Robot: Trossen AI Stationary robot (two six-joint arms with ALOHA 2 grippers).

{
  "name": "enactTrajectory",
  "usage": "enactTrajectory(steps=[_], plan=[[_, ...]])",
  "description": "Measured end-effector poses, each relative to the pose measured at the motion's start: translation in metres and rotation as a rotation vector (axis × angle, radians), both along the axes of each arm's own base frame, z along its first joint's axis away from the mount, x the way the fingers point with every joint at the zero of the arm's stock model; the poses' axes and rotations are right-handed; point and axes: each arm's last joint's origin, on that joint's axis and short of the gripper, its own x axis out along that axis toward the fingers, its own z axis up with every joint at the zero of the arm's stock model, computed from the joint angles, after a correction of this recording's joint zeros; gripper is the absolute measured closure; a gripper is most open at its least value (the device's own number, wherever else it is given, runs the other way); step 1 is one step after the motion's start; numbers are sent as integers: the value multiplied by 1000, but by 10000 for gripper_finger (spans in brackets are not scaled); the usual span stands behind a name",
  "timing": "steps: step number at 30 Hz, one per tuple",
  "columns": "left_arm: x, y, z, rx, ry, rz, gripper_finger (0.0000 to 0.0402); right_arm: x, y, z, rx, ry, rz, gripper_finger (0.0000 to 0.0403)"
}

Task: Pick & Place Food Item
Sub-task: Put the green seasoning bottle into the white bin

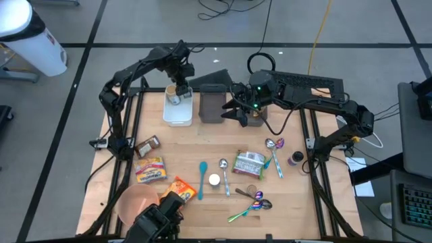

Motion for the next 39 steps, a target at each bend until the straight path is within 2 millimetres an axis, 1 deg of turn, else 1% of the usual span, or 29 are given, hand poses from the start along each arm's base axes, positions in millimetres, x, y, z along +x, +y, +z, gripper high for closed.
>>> enactTrajectory(steps=[3,10,21,34,39], plan=[[0,0,-1,-1,-1,4,195,0,0,0,-2,0,1,177],[-2,-3,-19,-43,21,37,195,0,0,0,-3,0,1,177],[-2,-3,-34,-46,17,58,195,0,0,0,-14,-2,5,177],[-1,-1,-34,-29,1,66,195,-1,-3,0,-20,-3,-3,177],[-1,-1,-34,-11,22,74,195,-1,-4,0,-20,-2,-5,177]])
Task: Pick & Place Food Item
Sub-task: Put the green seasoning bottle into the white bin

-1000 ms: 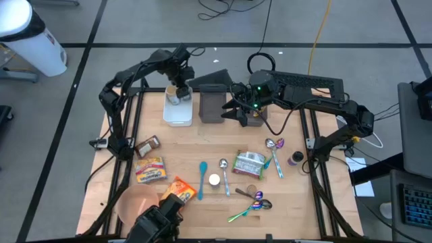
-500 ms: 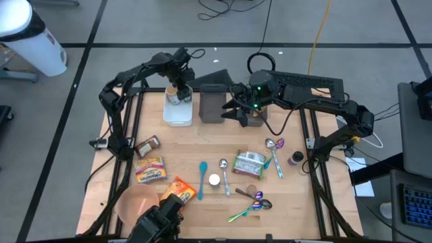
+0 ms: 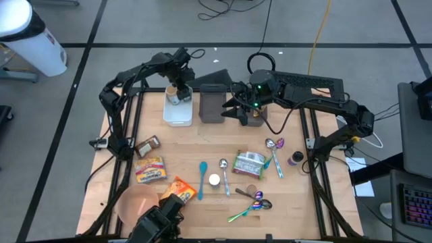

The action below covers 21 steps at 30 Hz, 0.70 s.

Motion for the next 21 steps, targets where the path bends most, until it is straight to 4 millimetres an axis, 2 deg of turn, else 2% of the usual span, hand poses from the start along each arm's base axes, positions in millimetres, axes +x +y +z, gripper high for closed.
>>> enactTrajectory(steps=[6,12,21], plan=[[0,0,0,9,11,8,191,0,0,0,0,0,1,177],[0,1,0,15,8,39,145,0,0,0,0,0,1,177],[1,1,0,11,12,68,159,0,0,0,1,0,0,177]])
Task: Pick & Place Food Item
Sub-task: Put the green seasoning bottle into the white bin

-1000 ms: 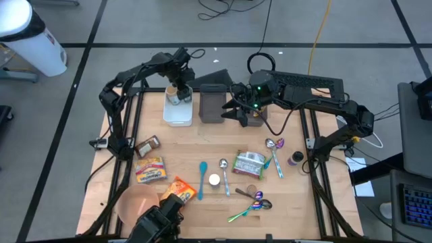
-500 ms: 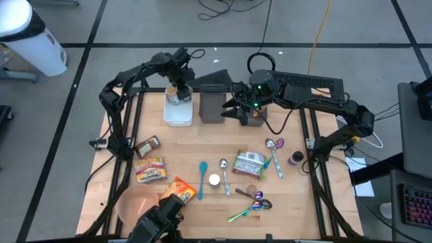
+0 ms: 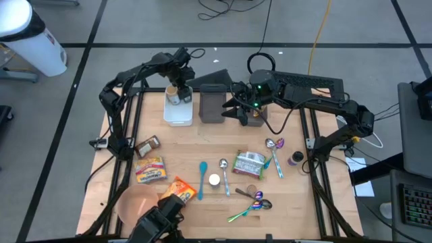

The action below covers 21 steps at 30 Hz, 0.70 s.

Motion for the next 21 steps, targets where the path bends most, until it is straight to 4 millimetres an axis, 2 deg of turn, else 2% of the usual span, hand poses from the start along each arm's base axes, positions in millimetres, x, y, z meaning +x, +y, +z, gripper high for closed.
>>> enactTrajectory(steps=[12,17,21], plan=[[9,-9,1,-6,10,-20,161,0,0,0,2,0,0,177],[13,-9,10,35,38,-20,161,0,0,0,2,0,0,177],[15,-6,27,60,21,-18,161,0,0,0,2,0,0,177]])
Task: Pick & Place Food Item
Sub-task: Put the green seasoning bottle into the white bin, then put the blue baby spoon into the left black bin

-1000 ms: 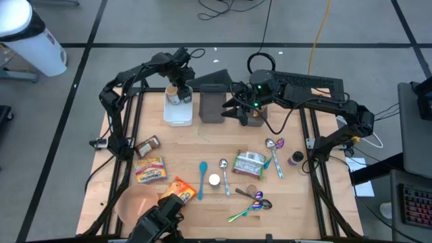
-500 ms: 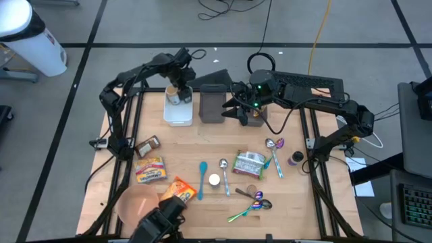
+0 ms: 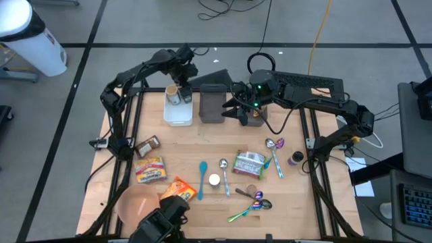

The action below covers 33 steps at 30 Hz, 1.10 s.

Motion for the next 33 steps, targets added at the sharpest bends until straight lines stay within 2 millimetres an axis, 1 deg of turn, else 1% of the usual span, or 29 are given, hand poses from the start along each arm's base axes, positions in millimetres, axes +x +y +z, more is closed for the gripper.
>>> enactTrajectory(steps=[5,7,9,13,15,19,26,28,30,33], plan=[[3,-1,34,16,-32,-1,160,0,0,0,0,0,0,177],[4,-4,51,-9,-79,9,160,0,0,0,0,0,0,177],[5,-7,69,-62,-170,18,160,0,0,0,0,0,0,177],[6,-15,100,-214,-409,-14,160,0,0,0,4,0,-1,177],[5,-23,116,-236,-501,-37,160,0,0,0,16,1,-6,177],[-5,-49,150,-185,-573,-82,160,0,1,0,25,3,-7,177],[-35,-110,211,-44,-701,-148,161,1,1,2,42,-14,-18,177],[-43,-126,222,-23,-744,-163,161,2,0,4,47,-35,-24,177],[-51,-142,229,-9,-779,-169,161,3,0,6,52,-69,-30,177],[-64,-164,229,18,-814,-165,161,5,-1,4,76,-109,-42,177]])
